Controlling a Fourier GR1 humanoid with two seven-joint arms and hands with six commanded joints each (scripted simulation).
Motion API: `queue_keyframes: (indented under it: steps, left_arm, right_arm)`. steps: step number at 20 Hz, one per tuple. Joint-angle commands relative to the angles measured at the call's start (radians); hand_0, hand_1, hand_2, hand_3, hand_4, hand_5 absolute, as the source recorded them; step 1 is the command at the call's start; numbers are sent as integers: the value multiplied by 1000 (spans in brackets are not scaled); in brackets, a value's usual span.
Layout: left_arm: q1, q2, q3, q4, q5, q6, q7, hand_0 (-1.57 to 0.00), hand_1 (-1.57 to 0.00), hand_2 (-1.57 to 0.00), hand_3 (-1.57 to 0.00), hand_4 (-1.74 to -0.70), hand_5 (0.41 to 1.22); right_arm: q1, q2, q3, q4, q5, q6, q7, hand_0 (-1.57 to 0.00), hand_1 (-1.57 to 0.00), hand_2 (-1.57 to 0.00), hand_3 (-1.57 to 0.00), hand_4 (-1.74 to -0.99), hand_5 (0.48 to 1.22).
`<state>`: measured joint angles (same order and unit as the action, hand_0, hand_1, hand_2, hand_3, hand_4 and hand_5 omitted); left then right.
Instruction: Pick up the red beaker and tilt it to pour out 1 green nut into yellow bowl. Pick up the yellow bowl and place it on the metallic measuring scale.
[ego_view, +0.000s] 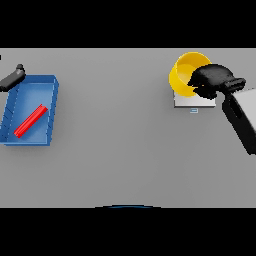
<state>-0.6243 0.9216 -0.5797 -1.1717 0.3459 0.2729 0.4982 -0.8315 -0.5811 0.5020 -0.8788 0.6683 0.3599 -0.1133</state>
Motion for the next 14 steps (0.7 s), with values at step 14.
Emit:
queue_keyframes:
  steps: [14]
  left_arm:
    - [-17, 11, 10, 27, 6, -27, 8, 1, 1, 1, 1, -843, 773]
  right_arm:
    - [-33, 18, -6, 184, -5, -37, -50, -1410, -1150, -1182, -1387, -1644, 1221]
